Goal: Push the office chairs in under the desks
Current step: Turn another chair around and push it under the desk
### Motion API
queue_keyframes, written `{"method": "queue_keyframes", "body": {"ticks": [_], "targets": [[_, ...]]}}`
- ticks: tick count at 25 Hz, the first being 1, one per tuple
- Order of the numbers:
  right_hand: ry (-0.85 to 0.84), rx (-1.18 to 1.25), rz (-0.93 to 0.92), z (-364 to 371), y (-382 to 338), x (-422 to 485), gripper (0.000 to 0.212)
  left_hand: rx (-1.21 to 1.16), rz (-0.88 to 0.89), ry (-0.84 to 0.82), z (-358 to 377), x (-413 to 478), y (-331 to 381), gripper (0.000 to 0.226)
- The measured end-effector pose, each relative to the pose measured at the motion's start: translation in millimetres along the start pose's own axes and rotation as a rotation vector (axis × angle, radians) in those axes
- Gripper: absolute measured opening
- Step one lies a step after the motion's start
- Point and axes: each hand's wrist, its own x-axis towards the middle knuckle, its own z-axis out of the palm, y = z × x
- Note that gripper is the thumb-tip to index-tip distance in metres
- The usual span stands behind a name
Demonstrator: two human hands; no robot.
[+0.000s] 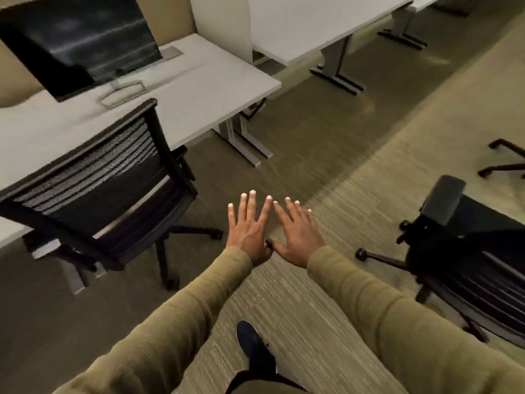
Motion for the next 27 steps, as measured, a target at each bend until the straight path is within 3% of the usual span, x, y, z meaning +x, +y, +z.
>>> {"method": "queue_keyframes", "body": {"ticks": [11,21,27], "targets": [[0.118,0.040,0.330,-52.9,179.4,-255.4,0.090,-0.029,0.340,-0.042,40.1,-77.8,276.5,0.107],[0.263,0.093,0.518,-100.1,283.1,-366.0,0.081,-0.127,0.549,-0.067,54.2,-73.2,458.4,0.110],[0.417,-0.069,0.290,-179.2,324.2,-385.7,0.040,-0.507,0.612,0.450,27.5,-39.6,520.2,0.074]]}}
